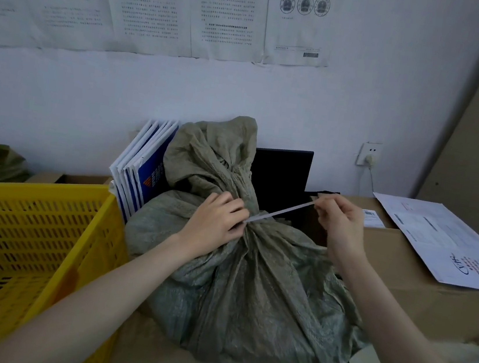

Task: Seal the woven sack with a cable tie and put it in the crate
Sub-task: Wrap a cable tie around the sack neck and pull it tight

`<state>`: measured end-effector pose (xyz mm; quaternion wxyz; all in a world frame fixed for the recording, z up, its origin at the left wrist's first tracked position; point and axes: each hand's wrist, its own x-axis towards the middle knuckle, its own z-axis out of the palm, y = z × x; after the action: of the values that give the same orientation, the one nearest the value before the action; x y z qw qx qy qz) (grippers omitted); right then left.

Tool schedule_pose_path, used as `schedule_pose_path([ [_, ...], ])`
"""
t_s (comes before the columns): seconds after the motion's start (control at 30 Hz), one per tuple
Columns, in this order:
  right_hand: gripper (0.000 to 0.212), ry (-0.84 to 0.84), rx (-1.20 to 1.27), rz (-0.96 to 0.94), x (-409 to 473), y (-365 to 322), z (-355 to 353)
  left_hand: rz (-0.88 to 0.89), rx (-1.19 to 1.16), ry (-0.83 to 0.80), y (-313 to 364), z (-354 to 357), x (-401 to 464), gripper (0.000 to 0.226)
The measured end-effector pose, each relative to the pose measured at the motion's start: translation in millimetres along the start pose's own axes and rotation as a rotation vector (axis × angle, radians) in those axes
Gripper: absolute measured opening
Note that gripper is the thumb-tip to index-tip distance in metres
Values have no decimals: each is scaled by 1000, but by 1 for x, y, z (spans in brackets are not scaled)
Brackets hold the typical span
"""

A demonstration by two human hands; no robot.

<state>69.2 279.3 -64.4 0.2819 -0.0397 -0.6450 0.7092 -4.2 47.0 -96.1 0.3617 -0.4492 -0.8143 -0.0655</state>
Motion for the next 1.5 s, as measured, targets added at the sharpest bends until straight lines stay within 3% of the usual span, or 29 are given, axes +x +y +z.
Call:
schedule_pose_path([
  [0.17,19,60,73,18,5,3,0,14,94,-32,-3,2,-7,2],
  [0.33,32,143,204,48,14,-15,-2,-67,92,-71,-6,-2,-5,2],
  [0.47,30,182,259,48,13,-14,-2,-103,50,-76,-7,-3,-2,14],
  [0.8,25,-242,-111,-18,-15,19,41,-133,27,-53,7,-9,18,16],
  [1.2,37,-62,-167,-87,-12,18,52,-114,17,-36,1,-9,14,15],
  [1.37,35,-115,-199,-117,-20,11,49,-155,27,-45,3,-3,10,20],
  [1.5,21,-287,-215,-171,-30,4,49,-276,24,-54,18,0,14,29],
])
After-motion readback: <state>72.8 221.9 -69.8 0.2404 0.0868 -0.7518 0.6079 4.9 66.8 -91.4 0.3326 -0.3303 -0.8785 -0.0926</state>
